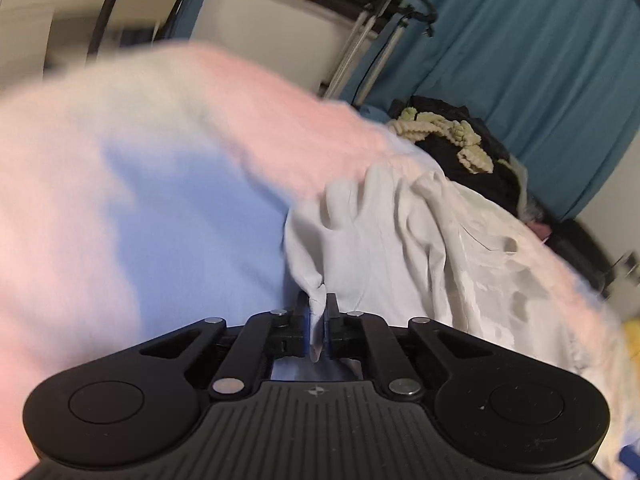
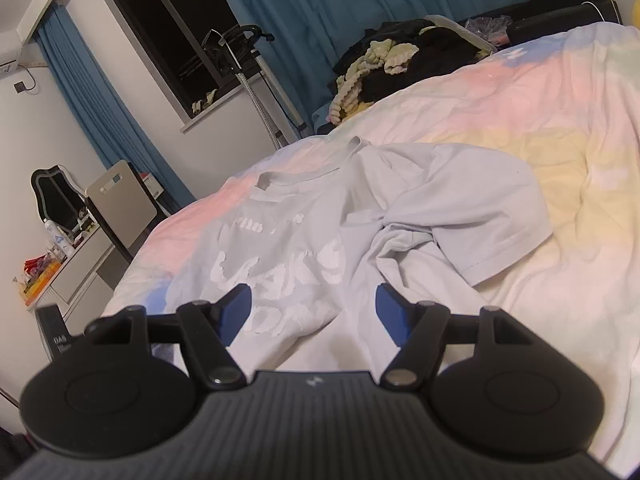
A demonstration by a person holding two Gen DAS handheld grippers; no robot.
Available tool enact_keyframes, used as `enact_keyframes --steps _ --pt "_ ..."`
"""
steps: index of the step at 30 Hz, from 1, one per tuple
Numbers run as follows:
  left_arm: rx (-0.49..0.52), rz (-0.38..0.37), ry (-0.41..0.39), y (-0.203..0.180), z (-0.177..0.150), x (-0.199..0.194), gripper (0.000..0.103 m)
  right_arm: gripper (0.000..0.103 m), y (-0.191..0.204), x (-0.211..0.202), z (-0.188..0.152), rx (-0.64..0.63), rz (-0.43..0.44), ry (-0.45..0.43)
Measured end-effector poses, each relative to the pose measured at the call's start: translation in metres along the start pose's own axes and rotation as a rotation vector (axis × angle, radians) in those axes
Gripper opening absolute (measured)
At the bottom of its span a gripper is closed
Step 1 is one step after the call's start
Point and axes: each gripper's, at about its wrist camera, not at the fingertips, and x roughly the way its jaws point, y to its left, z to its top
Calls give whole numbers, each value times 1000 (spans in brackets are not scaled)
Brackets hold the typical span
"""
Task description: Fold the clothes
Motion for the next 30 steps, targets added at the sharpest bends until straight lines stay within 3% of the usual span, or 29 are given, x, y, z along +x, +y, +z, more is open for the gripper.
enact_keyframes --steps 7,11,14,18,24,26,28,30 --pt "320 87 -181 -43 81 -37 7 70 -5 5 6 12 3 -11" --pt "584 224 -253 -63 107 -31 7 70 -9 13 8 30 8 -7" --pt "707 339 -240 -57 105 -3 7 70 -11 20 10 30 -1 -4" --pt "661 408 -184 -24 78 41 7 70 -12 29 11 -14 -26 -4" --pt "463 389 -142 12 46 62 10 70 -17 45 7 -46 -51 11" --pt "397 386 -126 19 48 57 18 70 -17 48 8 -58 -56 12" --pt "334 398 -130 25 53 46 50 70 -17 48 9 -58 -54 7" --pt "301 374 -152 25 56 29 60 70 -17 45 11 -58 -50 -4"
